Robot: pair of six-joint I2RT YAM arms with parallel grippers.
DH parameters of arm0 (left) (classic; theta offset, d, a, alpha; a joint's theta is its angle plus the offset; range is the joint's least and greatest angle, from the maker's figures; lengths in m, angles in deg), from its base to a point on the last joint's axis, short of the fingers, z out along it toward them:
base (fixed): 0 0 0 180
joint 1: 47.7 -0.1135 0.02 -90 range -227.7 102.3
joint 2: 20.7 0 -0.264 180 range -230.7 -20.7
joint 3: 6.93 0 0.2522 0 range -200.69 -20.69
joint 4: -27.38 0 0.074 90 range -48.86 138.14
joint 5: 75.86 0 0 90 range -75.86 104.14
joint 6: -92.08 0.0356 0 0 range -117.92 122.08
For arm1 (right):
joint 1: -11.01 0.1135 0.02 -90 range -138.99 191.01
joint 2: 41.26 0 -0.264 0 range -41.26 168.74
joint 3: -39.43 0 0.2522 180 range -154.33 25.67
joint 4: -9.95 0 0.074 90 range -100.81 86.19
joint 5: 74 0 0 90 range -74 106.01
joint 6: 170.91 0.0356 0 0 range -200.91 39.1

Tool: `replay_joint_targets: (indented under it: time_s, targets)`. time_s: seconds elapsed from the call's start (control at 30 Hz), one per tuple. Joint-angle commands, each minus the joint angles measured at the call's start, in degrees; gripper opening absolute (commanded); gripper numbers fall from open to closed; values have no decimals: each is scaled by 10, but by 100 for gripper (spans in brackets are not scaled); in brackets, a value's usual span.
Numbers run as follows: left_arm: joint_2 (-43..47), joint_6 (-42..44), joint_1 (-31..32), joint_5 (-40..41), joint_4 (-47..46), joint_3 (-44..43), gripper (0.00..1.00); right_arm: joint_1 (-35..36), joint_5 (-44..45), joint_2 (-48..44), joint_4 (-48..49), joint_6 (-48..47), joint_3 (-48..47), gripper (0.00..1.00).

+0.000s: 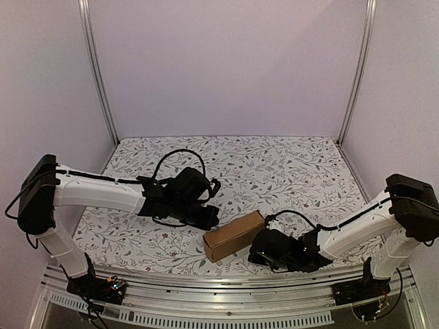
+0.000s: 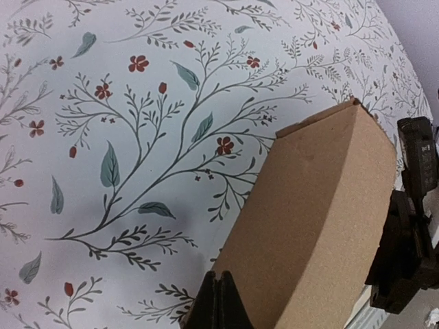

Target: Fold the paper box

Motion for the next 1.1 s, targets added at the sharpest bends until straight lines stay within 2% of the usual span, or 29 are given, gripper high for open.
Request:
replay_joint_targets:
  time_s: [0.0, 0.2, 0.6, 0.8, 1.07]
  targets:
    - [8, -2, 4, -29, -3, -5, 0, 4, -8, 42, 64, 28, -25, 0]
    - [22, -13, 13, -34, -5, 13, 0, 1, 3, 90, 77, 33, -61, 0]
    - [36, -25, 21, -12, -14, 31, 0, -61, -55, 208, 117, -9, -164, 0]
    - [31, -31, 22, 1, -16, 41, 0, -83, -51, 209, 117, -46, -147, 0]
    - [28, -26, 23, 23, -7, 30, 0, -111, -58, 192, 102, -91, -77, 0]
